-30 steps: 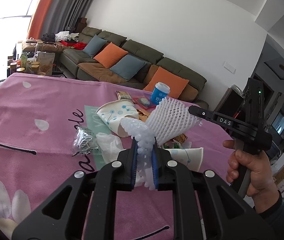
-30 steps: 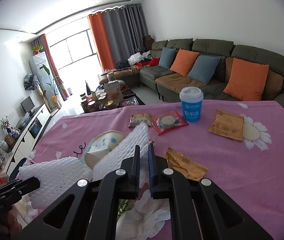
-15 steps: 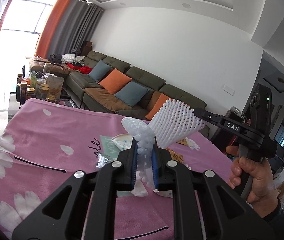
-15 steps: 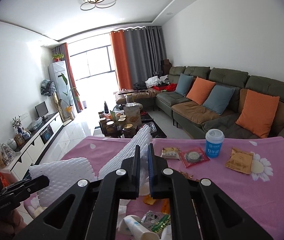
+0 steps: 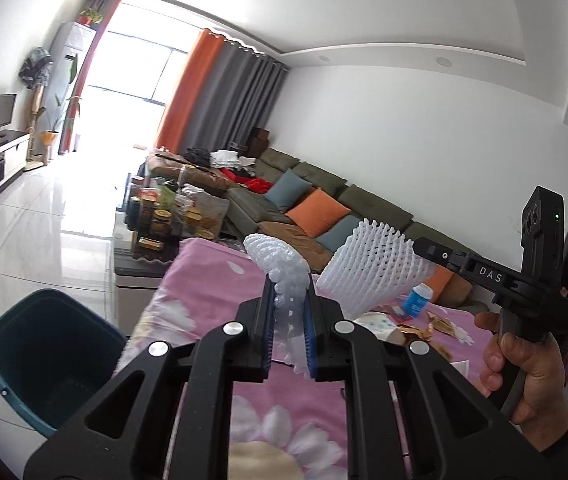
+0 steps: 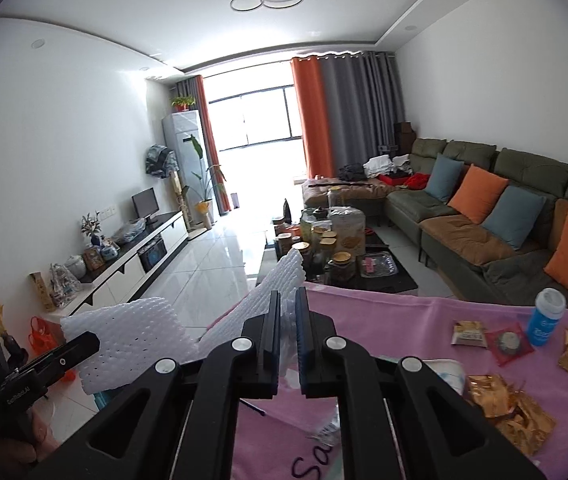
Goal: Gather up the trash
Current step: 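Carry both foam nets to the teal bin and open both tools, then move both open tools back over the table trash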
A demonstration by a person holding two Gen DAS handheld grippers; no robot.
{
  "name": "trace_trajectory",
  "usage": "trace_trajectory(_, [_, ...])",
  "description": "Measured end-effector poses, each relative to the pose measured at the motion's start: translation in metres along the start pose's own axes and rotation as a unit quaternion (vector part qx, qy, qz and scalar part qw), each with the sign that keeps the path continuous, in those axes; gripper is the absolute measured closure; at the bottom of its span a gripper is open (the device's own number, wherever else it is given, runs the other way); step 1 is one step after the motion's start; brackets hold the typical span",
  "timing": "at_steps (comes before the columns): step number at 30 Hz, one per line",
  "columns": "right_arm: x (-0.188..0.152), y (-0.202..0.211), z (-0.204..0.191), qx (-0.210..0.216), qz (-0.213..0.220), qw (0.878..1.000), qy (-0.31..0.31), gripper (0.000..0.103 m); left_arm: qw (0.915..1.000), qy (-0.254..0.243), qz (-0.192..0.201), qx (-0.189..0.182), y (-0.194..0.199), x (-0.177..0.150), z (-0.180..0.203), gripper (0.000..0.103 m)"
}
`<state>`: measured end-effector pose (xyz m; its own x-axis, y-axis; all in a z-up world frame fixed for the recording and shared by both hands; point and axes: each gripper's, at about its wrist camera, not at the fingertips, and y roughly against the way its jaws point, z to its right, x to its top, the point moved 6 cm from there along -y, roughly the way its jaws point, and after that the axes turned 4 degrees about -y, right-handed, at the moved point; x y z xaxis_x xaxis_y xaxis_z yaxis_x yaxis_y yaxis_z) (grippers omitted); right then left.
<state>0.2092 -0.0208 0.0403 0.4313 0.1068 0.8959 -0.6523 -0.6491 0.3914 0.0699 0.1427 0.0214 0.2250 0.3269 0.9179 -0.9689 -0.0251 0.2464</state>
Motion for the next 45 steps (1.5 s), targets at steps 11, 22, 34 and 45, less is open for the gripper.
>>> trace_trajectory(11, [-0.027,-0.094,-0.121,0.099,-0.078,0.991,0.043,0.097,0.9861,0.026,0.008,0.164,0.071,0.010,-0.139,0.090])
trace_trajectory(22, [-0.084,-0.177,-0.209,0.123,-0.198,0.965,0.122,0.097,0.9689,0.072,-0.063,0.228,0.074,-0.034,-0.244,0.090])
trace_trajectory(34, [-0.137,-0.220,-0.221,0.125,-0.290,0.939,0.136,0.082,0.9514,0.083,-0.154,0.253,-0.012,-0.080,-0.294,0.065])
trace_trajectory(45, [-0.120,-0.207,-0.213,0.128,-0.259,0.952,0.105,0.056,0.9494,0.079,-0.108,0.284,0.004,-0.066,-0.282,0.016])
